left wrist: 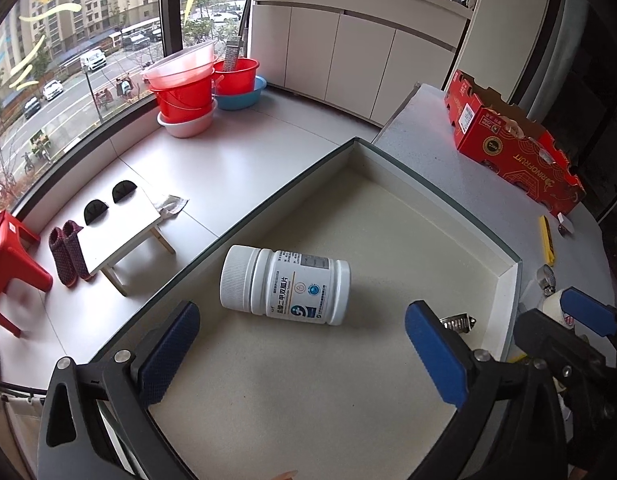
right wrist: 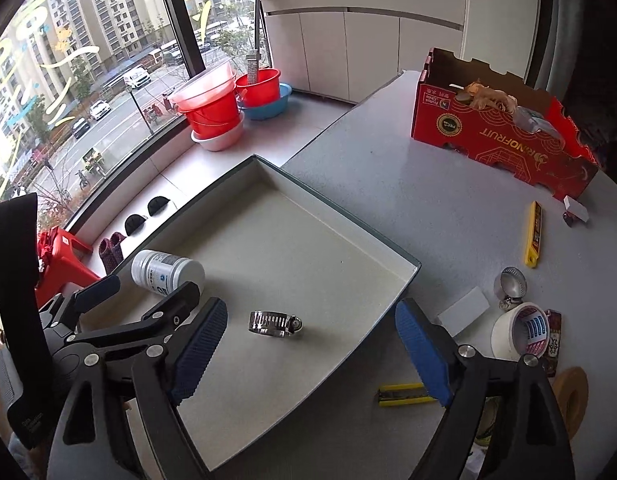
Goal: Organize rigid objects
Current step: 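Lower and release the bottle with left tool while right tool releases the clamp into the tray, then withdraw both open tools from the tray back over the table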
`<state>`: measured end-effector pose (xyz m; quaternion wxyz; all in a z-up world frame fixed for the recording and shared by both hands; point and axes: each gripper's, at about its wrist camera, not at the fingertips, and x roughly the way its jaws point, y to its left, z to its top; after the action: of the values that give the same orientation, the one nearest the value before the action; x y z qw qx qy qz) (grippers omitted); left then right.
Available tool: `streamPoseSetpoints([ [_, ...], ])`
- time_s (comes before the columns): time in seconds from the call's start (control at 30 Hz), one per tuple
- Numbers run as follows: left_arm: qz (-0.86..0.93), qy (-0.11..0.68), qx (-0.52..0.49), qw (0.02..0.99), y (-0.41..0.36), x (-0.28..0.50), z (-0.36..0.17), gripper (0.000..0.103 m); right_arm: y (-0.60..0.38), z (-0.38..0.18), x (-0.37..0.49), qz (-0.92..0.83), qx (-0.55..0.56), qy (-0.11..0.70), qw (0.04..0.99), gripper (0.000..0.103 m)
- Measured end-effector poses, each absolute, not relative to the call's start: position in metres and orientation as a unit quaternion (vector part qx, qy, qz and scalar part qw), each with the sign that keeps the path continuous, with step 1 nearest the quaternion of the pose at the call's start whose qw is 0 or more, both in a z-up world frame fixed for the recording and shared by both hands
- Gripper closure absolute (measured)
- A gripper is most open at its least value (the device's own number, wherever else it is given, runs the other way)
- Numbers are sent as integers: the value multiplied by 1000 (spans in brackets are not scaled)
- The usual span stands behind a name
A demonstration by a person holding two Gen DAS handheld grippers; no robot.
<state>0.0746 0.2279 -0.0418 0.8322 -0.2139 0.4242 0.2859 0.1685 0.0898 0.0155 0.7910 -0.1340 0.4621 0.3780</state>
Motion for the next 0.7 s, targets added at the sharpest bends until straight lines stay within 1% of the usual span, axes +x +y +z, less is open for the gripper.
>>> streamPoseSetpoints([
  [0.27,262,421,-211,843,190,57,-25,0,46,25,151,364,-108,466,799,16],
  [0.43,241,425,-189,852,161,53,-17,0,12,25,142,340,-98,467,810,16],
  [0.7,203,441,-159,860,111,46,-15,0,-67,22,134,286,-50,480,828,16],
])
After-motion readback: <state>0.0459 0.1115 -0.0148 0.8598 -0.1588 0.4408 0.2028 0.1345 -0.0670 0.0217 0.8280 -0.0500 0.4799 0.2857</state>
